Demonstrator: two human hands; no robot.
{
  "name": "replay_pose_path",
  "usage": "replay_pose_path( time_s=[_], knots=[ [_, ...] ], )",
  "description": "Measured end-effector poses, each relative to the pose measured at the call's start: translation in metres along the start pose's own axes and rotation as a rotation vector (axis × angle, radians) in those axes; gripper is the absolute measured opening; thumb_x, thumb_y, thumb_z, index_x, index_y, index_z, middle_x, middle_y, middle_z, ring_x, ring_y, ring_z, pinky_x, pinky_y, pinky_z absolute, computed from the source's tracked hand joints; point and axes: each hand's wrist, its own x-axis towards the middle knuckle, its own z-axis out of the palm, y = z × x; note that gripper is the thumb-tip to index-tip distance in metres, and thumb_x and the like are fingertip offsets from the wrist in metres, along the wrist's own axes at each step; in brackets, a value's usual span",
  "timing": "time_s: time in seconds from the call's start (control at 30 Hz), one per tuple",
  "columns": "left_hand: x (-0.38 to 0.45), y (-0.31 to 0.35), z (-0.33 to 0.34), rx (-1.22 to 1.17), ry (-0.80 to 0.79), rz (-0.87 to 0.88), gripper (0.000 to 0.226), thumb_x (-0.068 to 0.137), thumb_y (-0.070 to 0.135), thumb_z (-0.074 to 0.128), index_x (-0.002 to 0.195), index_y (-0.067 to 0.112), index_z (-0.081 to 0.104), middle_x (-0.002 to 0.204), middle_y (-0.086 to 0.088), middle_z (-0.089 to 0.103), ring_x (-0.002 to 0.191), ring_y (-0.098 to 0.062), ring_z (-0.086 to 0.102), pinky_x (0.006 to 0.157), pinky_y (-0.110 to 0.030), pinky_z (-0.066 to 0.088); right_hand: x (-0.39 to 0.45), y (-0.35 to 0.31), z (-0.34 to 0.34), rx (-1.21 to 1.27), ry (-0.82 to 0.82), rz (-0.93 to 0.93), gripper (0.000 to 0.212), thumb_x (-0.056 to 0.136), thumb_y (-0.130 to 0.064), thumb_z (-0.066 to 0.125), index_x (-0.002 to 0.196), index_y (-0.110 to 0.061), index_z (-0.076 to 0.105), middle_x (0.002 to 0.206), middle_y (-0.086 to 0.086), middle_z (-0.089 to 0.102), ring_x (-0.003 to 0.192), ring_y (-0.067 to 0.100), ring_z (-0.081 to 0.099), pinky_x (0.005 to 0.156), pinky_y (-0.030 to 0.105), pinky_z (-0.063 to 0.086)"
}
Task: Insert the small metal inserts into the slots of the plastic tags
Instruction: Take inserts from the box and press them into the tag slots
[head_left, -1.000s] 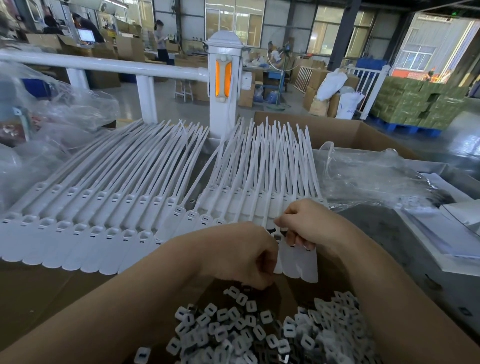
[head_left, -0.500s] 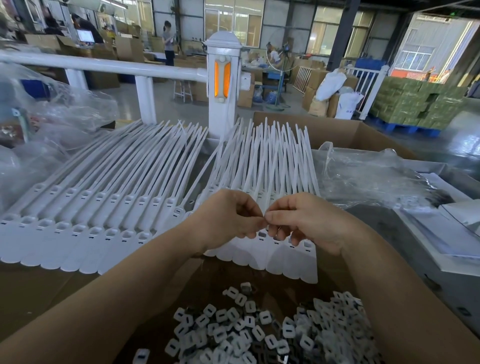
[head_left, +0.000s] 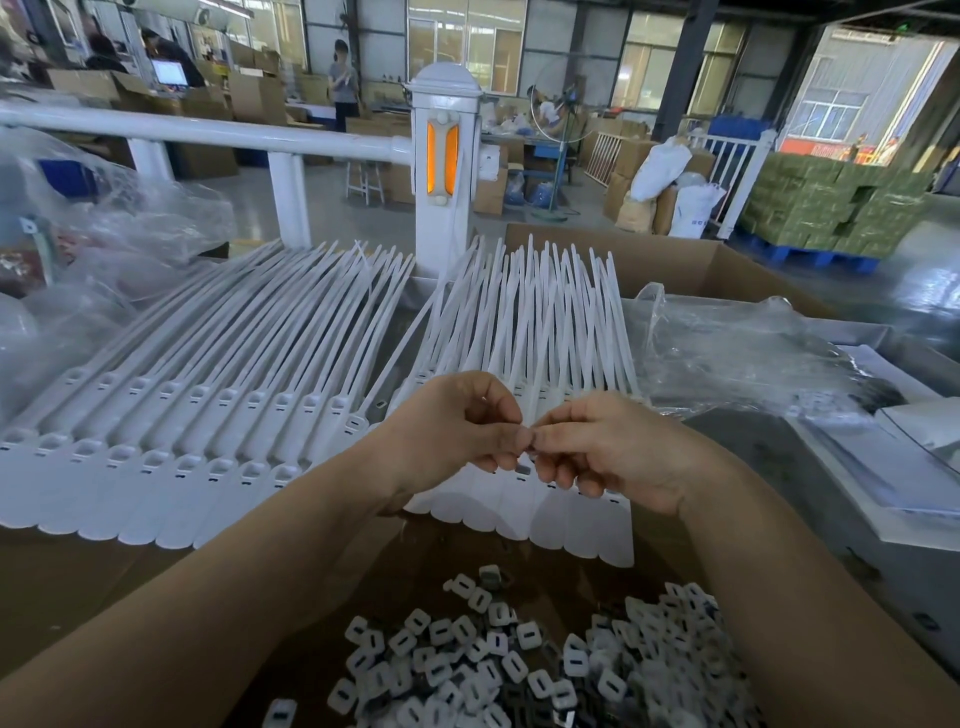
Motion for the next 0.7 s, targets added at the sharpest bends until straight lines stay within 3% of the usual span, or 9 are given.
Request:
replay_pose_path(
  time_s=[0.27,0.47,0.7],
  knots=[
    [0.0003,0.0011,0.0009,0.114,-0.006,-0.027,0.004,0.091,0.015,0.068,0.09,0.012,0.07,0.077,0.0,0.074,0.069,-0.007,0.068,0.064,-0.015,0.053,0.0002,-0.0023,-0.0009,0.022,0.041,-0.016,0.009,0.096,-0.01,0.062,0.093,-0.006,0.07,0.069,0.003,0.068,0.057,0.01,0.058,0.046,0.018,0.043],
    [-0.0006,0.0019,0.0031,0.116,-0.006,-0.012,0.005,0.09,0.01,0.068,0.094,0.009,0.066,0.077,-0.003,0.074,0.071,-0.011,0.07,0.074,-0.026,0.06,0.001,-0.0014,0.0002,-0.022,0.044,-0.006,0.008,0.095,-0.011,0.064,0.093,-0.007,0.07,0.069,0.002,0.068,0.057,0.008,0.058,0.047,0.018,0.044],
    [-0.0011,-0.001,0.0072,0.188,0.018,0.047,0.009,0.09,0.009,0.069,0.092,0.014,0.061,0.079,-0.004,0.073,0.072,-0.014,0.07,0.075,-0.029,0.059,0.0003,-0.0017,0.0,-0.12,0.086,0.011,0.004,0.091,-0.008,0.066,0.089,-0.009,0.069,0.066,0.0,0.068,0.055,0.005,0.058,0.047,0.018,0.044]
  ],
)
